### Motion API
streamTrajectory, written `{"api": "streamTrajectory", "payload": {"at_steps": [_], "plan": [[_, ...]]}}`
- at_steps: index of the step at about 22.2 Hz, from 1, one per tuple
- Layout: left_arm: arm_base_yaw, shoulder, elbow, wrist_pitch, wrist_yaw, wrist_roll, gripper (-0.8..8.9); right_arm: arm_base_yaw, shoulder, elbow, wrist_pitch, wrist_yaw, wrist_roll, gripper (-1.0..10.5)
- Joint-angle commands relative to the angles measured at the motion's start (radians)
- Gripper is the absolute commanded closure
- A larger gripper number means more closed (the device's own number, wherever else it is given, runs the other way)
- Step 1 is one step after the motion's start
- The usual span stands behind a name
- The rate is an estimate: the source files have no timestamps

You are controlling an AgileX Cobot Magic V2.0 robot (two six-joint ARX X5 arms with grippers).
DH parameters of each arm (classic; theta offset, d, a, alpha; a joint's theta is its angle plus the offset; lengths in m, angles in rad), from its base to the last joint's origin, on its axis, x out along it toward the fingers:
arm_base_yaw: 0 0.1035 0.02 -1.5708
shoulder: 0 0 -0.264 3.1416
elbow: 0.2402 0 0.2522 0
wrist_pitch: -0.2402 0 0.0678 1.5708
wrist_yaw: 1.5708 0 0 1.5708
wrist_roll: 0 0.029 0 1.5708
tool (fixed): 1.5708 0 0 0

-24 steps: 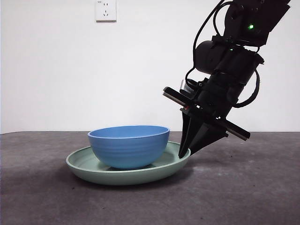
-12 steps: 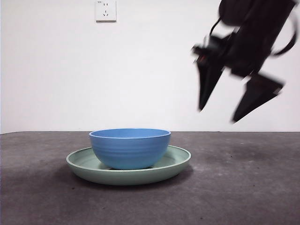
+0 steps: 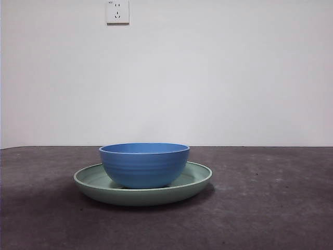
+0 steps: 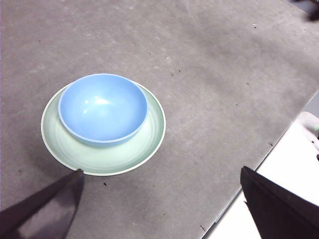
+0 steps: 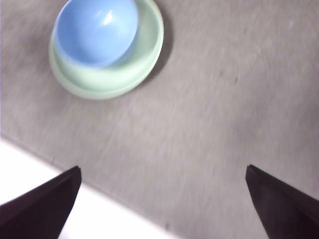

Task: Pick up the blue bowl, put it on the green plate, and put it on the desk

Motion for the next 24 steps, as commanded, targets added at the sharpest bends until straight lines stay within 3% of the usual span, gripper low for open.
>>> {"api": "streamTrajectory", "payload": {"at_steps": [1, 8, 9, 10, 12, 24], "plan": [[-0.009, 0.005, 0.011, 0.010, -0.003, 0.000, 3.13, 0.014, -0.066, 0.018, -0.039, -0.011, -0.003, 3.6], [-0.009, 0.005, 0.011, 0.011, -0.003, 0.000, 3.27, 0.014, -0.241, 0.014, -0.058, -0.037, 0.072, 3.8], [-0.009, 0.005, 0.011, 0.011, -0.003, 0.001, 4.63, 0.015, -0.248, 0.014, -0.066, -0.043, 0.075, 5.7], [-0.009, 0.005, 0.011, 0.008, -0.003, 0.001, 7.38, 0.014, -0.251, 0.014, -0.074, -0.059, 0.075, 9.1], [-0.009, 0.005, 0.011, 0.011, -0.003, -0.004, 7.92, 0.014, -0.252, 0.014, -0.073, -0.057, 0.073, 9.0], [-0.014, -0.006, 0.009, 0.006, -0.003, -0.003, 7.89, 0.014, -0.252, 0.014, -0.045, -0.051, 0.074, 9.0]]}}
